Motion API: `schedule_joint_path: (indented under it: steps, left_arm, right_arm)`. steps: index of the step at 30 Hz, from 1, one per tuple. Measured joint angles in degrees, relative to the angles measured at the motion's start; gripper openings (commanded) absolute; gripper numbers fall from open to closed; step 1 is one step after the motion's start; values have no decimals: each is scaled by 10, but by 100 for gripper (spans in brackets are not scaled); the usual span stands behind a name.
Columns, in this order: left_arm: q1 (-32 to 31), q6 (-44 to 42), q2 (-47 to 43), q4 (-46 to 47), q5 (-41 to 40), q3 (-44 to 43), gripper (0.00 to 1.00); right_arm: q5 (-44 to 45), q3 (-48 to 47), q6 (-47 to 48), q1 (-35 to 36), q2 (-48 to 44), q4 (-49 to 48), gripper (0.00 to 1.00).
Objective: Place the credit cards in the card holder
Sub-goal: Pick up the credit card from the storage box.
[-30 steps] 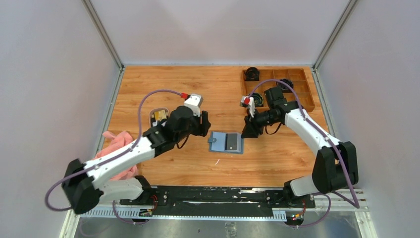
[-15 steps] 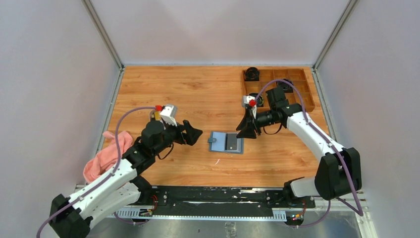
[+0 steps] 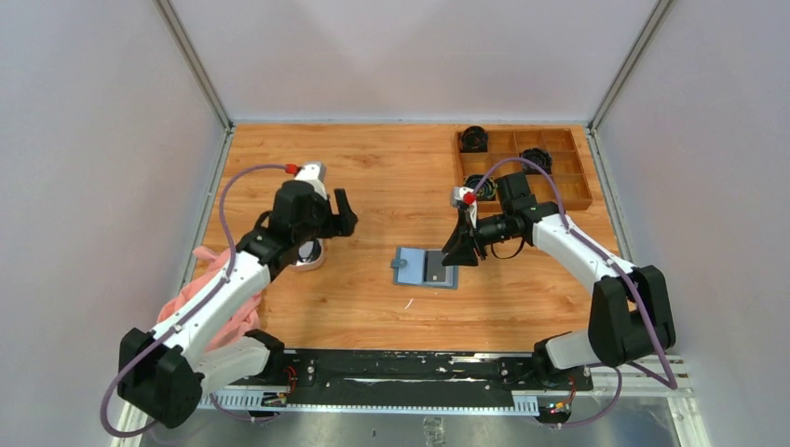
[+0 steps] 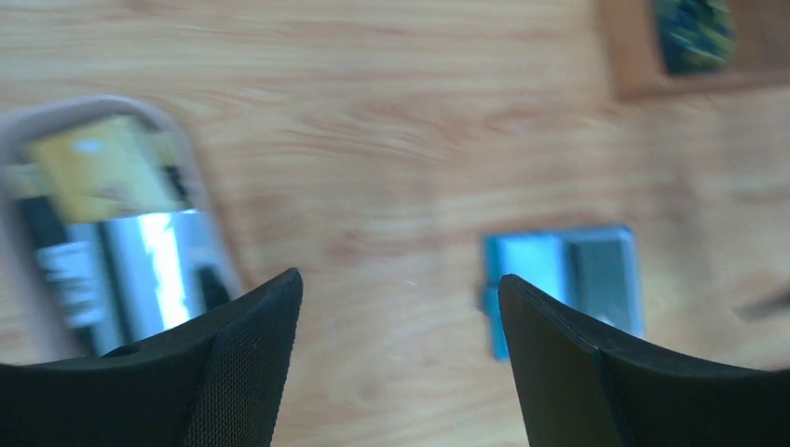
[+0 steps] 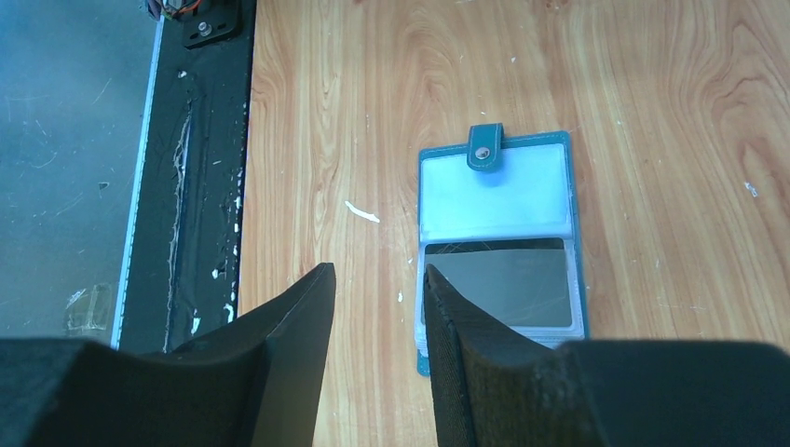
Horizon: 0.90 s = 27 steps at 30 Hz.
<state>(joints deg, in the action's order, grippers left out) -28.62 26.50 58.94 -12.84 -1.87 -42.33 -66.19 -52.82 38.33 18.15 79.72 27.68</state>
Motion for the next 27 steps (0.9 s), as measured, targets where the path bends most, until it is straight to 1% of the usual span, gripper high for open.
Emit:
schedule_joint_path:
  steps: [3,6,9,13,16,19,20,23,27]
  left_arm:
    - [83,-40,52,-60,-25,-58,76]
    - [135,-81,96,-102,-40,-65,72]
    - [174,-132,153,-147,-40,-77,69]
    - [219,-173,213,-173,-17,-107,69]
    - [238,-192,234,-176,0,-125,66]
    - [247,-205,253,-177,25,-137,64]
    - [248,-215,270,-182,52,-139,65]
    - [248,-218,273,-184,56,-139,66]
    - [248,-218,290,-187,53,-140,71]
  right_arm:
    - [2,0,-4,0,5,-3,44]
    - [3,0,-8,0,9,-5,43]
    - [3,0,-12,0,12,-7,43]
    - [4,0,-14,0,19,-7,43]
    - [4,0,-16,0,21,-7,43]
    - [4,0,-17,0,23,-7,43]
    - [4,0,-21,0,28,-7,43]
    - [4,-1,-24,0,30,-7,43]
    - [4,-2,-25,0,37,-7,43]
